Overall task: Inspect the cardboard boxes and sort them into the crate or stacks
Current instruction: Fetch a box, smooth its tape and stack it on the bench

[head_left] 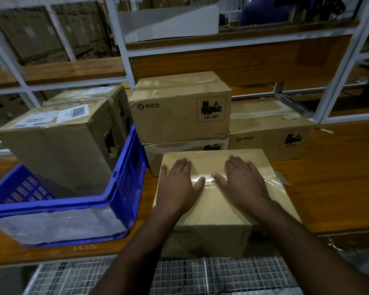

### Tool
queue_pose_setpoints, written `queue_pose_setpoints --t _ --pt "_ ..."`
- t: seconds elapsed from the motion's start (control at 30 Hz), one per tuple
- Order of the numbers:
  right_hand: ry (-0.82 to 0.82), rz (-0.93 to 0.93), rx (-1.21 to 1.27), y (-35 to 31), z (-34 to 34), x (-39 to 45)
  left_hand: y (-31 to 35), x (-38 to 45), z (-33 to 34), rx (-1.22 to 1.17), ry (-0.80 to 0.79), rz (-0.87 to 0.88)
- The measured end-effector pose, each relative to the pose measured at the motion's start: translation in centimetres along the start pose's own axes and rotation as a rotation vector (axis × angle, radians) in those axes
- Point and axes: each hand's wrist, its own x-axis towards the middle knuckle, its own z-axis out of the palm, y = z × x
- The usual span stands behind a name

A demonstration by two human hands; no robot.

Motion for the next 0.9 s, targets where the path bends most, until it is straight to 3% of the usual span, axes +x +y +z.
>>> queue_pose_setpoints --t 0.13,0.27,0.33,0.43,0.77,0.9 --pt "0.022 0.019 0.003 0.8 0.1 -0.1 -0.3 0.1 -0.4 -0.035 0.022 -0.072" --pt "0.138 0.359 0.021 2.5 -0.4 -0.3 -0.7 -0.2 -1.0 -0.208 0.097 -0.347" --pt "0.149 0.431 0.108 2.9 -0.9 -0.4 -0.8 -0.3 -1.2 -0.265 0.067 -0.393" --pt "0.185 0.407 0.198 3.0 -1.0 -1.2 -1.0 -0.9 -1.3 -0.303 0.127 -0.375" --pt "0.545 0.326 0.554 2.1 -5.1 -5.3 0.7 -5.1 -4.2 -0.729 0.648 -0.241" --pt "0.554 0.382 0.702 2.5 -5.6 -5.6 0.6 -6.4 -3.8 -0.792 0.688 -0.255"
